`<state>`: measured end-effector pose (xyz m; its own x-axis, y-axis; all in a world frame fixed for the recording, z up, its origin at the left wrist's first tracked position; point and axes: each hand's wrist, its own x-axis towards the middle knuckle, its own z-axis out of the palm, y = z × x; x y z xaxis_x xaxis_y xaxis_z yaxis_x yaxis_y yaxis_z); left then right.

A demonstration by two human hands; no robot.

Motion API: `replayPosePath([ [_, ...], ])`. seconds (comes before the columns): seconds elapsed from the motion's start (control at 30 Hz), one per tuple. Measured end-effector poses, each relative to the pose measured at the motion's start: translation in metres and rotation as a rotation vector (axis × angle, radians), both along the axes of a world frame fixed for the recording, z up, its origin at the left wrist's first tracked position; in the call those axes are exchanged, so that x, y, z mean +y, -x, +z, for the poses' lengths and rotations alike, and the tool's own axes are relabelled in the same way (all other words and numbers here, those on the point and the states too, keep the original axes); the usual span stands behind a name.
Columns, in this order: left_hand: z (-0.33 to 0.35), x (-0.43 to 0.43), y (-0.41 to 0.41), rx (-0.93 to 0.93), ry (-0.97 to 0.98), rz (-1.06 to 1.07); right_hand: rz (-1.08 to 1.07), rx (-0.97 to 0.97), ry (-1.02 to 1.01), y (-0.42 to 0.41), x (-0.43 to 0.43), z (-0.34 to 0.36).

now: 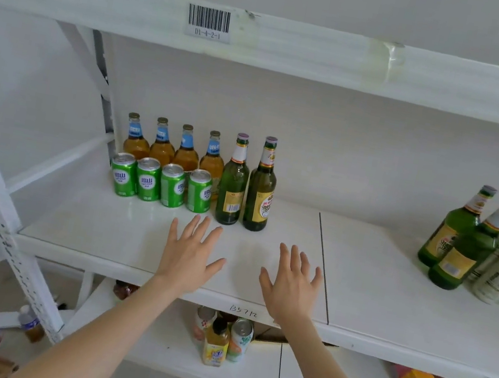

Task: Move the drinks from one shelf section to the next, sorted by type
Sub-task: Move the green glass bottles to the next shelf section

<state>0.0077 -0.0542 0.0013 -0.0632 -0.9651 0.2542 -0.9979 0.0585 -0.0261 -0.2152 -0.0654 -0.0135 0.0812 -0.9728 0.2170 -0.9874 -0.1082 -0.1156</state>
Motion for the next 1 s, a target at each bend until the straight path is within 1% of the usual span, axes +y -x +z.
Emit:
replayPosePath([
  [0.27,0.012,-0.089,-0.042,0.037,0.085,-0.022,-0.022,-0.056,0.000,-0.030,-0.087,-0.005],
  [0.37,0.020,-0.124,-0.052,0.116,0.128,-0.064,-0.048,-0.114,-0.016,-0.039,-0.117,-0.004],
  [0.43,0.023,-0.144,-0.055,0.194,0.138,-0.100,-0.068,-0.193,-0.018,-0.045,-0.135,-0.004],
  [0.5,0.026,-0.161,-0.054,0.313,0.114,-0.132,-0.085,-0.329,-0.041,-0.049,-0.152,-0.004],
  [0.6,0.031,-0.182,-0.049,0.596,0.052,-0.181,-0.046,-0.554,-0.082,-0.055,-0.172,-0.006],
  [0.73,0.034,-0.205,-0.045,0.871,-0.062,-0.220,0.010,-0.916,-0.176,-0.061,-0.194,-0.006],
  [0.8,0.033,-0.215,-0.045,0.997,-0.128,-0.202,0.013,-0.995,-0.200,-0.061,-0.203,-0.005],
  [0.9,0.034,-0.228,-0.047,1.176,-0.246,-0.219,0.035,-1.056,-0.230,-0.060,-0.214,-0.003],
  [1.0,0.034,-0.235,-0.047,1.254,-0.319,-0.224,0.081,-1.150,-0.266,-0.055,-0.220,-0.004],
])
